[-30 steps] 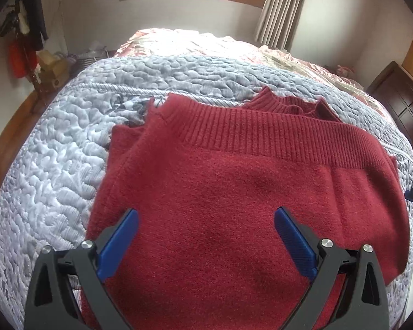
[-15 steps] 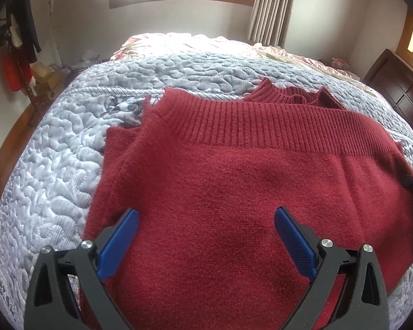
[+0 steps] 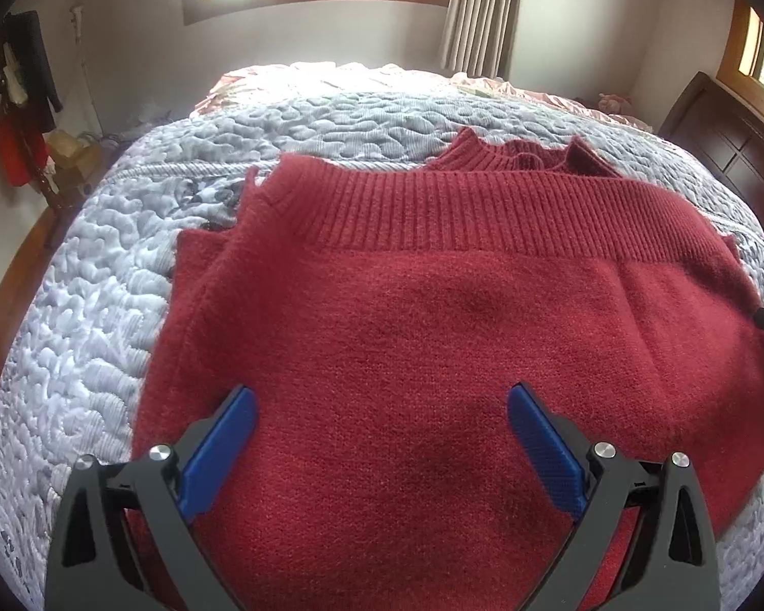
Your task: Fold small clothes
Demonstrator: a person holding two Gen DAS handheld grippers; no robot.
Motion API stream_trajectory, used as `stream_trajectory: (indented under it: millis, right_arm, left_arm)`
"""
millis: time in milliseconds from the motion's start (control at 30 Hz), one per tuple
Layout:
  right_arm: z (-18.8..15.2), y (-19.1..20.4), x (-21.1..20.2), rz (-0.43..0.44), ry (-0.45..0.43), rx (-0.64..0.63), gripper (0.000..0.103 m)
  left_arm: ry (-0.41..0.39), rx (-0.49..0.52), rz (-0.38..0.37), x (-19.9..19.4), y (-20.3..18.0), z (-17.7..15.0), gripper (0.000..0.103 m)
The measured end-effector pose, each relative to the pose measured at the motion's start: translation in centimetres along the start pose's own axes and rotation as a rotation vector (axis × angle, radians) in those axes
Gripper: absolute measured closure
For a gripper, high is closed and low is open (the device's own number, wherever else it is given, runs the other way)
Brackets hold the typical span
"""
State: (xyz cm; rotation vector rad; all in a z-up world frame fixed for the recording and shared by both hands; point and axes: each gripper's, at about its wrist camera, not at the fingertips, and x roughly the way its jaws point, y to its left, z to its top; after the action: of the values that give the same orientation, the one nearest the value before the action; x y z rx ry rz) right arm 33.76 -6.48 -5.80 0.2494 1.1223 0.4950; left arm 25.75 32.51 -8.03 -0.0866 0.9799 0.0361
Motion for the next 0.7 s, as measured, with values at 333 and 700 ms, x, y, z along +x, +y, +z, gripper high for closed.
stream_trajectory:
  millis: [333,700]
  right_arm:
    - [-4.0,-1.0,-1.6,-0.042,0.069,0.018,0.038]
    - [-4.8,0.5,1.7,-0.038,0.086,-0.024,0.036]
  left_arm:
    - [-0.057,0.01,0.007,-2.9,-0.8,-1.3,0.004]
    - [-0.113,0.037,0.037,-4.7,-1.0,-2.1,0.004]
